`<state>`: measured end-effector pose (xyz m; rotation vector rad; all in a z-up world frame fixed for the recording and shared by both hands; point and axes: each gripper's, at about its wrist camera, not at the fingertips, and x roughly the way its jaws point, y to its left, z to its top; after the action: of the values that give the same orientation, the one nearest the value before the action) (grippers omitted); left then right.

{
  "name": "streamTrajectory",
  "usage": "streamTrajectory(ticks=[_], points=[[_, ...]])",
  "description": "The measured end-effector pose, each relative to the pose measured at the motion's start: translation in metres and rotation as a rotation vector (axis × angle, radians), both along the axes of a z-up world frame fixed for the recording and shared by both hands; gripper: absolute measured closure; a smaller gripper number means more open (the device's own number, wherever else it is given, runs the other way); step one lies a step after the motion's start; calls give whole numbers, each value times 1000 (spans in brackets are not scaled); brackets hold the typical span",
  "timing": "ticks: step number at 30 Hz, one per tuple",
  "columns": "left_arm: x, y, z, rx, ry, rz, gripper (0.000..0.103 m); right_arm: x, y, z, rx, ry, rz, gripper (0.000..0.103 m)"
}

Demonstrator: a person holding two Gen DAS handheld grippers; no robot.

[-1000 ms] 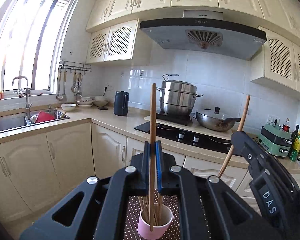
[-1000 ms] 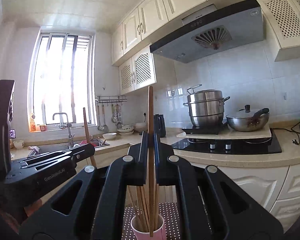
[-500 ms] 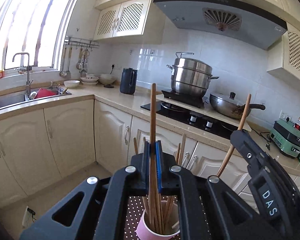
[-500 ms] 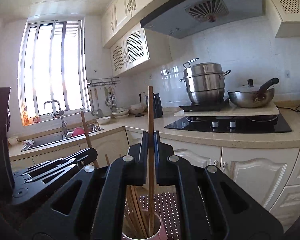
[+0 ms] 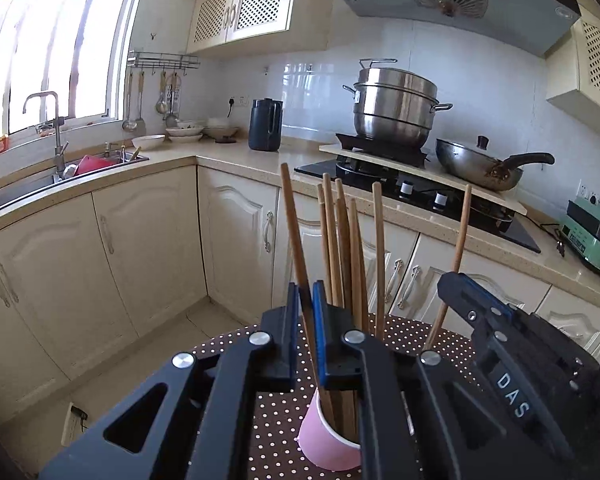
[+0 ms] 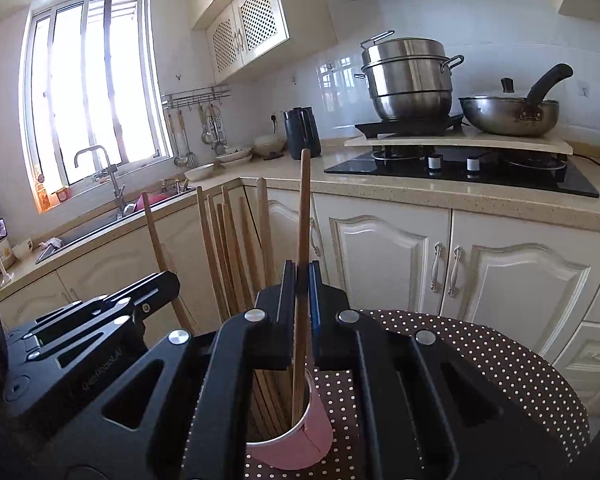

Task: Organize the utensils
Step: 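Lower the chopsticks into the pink cup with both grippers, then open both grippers and withdraw them toward the last chopsticks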

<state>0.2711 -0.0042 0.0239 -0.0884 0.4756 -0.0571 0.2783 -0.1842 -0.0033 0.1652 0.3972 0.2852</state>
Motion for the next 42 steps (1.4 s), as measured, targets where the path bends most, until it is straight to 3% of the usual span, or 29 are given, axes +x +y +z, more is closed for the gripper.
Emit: streamTrajectory(ticks=[4, 6, 7, 8, 9, 12, 16, 22, 29, 37, 42], points=[[-4, 1, -3, 2, 7, -12, 95, -1, -3, -5, -16, 67, 9, 94], [-6, 1, -3, 2, 9, -13, 94, -6, -4, -6, -28, 67, 12, 86], [-7, 1, -3, 3, 13, -12, 94, -9, -5, -7, -33, 68, 8, 73], [-8, 1, -5, 6, 18, -9, 94, -12, -6, -7, -36, 69, 1, 47], [-9, 1, -5, 7, 22, -10, 94, -17, -8, -6, -34, 59, -9, 38], [-12, 4, -8, 7, 32, -8, 93, -29, -11, -2, -43, 26, -10, 38], [-22, 10, -8, -5, 13, -9, 83, -37, -13, 2, -51, 23, -13, 38], [-39, 10, -2, 23, -19, -15, 80, -47, -18, 8, -44, 16, -18, 38], [-60, 10, 9, 27, -47, -51, 76, -70, -23, 17, -52, -11, -18, 28], [-93, 13, 22, 25, -78, -57, 53, -97, -32, 26, -65, -12, -19, 20], [-112, 12, 25, 32, -89, -71, 45, -111, -39, 25, -62, 34, -7, 17]])
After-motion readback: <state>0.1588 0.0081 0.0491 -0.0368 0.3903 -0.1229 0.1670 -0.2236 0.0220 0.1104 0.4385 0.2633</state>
